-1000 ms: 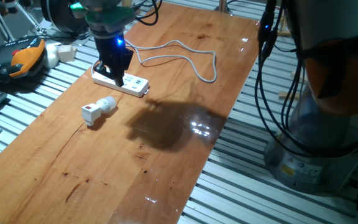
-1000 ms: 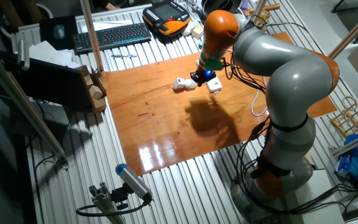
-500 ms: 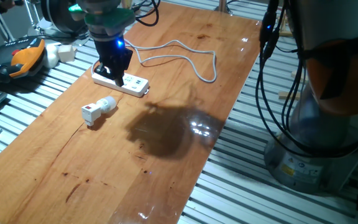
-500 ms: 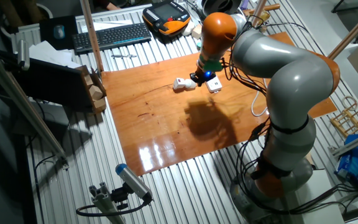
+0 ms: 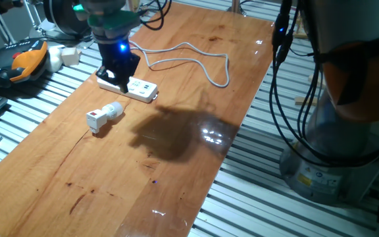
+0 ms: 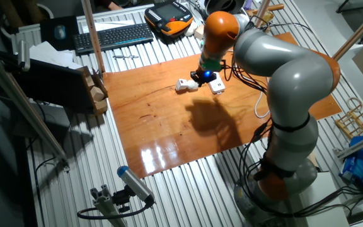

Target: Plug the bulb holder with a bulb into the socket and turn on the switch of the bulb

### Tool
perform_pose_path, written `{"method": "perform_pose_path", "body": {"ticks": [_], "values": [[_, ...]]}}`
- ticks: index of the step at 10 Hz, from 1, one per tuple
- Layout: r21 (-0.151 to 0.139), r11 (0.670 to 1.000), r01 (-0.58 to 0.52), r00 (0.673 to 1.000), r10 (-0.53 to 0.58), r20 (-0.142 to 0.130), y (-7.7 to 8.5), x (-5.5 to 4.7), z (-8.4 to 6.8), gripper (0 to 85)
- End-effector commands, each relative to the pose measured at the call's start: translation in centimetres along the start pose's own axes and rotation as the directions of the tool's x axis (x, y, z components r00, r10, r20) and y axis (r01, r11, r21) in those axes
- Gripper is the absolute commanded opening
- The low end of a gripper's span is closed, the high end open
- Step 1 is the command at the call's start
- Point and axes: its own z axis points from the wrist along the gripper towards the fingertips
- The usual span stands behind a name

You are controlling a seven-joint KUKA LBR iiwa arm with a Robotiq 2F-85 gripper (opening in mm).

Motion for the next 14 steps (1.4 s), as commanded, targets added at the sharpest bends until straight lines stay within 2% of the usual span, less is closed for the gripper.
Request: {"method": "perform_pose_path", "body": {"ticks": [1,4,7,12,14], "values": [[-0.004,0.995,-0.095,0.995,0.096,0.012,0.1,-0.2,0.3,0.0],[0.000,0.984,-0.177,0.984,0.177,0.023,1.2,-0.9,1.9,0.0],[0.003,0.961,-0.278,0.961,0.277,0.008,2.3,-1.1,2.3,0.0],[0.004,0.954,-0.299,0.954,0.299,0.021,3.5,-1.6,5.0,0.0],[0.006,0.950,-0.311,0.950,0.311,0.019,4.3,-1.9,5.5,0.0]]}}
